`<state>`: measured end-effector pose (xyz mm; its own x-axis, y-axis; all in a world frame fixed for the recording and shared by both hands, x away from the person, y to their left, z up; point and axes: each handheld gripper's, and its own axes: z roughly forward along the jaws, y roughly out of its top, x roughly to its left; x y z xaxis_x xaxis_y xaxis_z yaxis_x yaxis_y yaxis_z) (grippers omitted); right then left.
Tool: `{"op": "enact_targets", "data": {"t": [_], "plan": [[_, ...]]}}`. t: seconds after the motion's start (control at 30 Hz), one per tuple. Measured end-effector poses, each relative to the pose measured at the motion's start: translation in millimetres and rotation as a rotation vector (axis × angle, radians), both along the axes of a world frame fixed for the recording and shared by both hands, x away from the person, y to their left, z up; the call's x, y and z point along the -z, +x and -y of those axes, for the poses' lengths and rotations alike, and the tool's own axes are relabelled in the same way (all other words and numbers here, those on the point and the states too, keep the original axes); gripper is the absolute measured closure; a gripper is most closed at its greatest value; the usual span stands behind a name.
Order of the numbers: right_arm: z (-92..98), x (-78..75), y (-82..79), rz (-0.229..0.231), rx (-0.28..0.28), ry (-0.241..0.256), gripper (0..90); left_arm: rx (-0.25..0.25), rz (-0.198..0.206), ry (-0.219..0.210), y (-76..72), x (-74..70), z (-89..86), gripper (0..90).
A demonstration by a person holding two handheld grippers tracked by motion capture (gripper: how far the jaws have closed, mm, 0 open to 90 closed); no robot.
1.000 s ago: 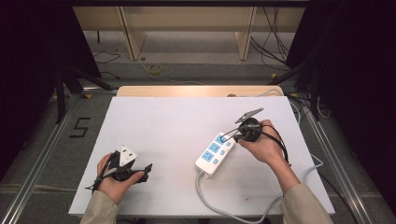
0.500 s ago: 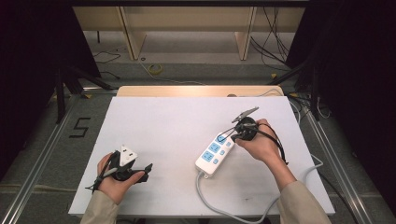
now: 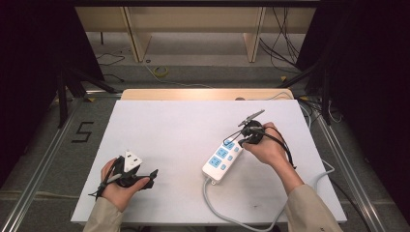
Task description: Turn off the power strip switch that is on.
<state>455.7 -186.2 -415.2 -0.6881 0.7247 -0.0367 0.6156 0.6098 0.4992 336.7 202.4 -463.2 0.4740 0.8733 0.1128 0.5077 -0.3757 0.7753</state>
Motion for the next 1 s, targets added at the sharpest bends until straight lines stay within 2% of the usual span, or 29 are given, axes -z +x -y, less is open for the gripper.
{"op": "enact_targets", "data": {"t": [1.0], "plan": [[-8.3,10.3,14.3,-0.037,0.005,-0.037,90.0,0.003,0.003,0.001,0.2,-0.5,0.4,15.3]]}}
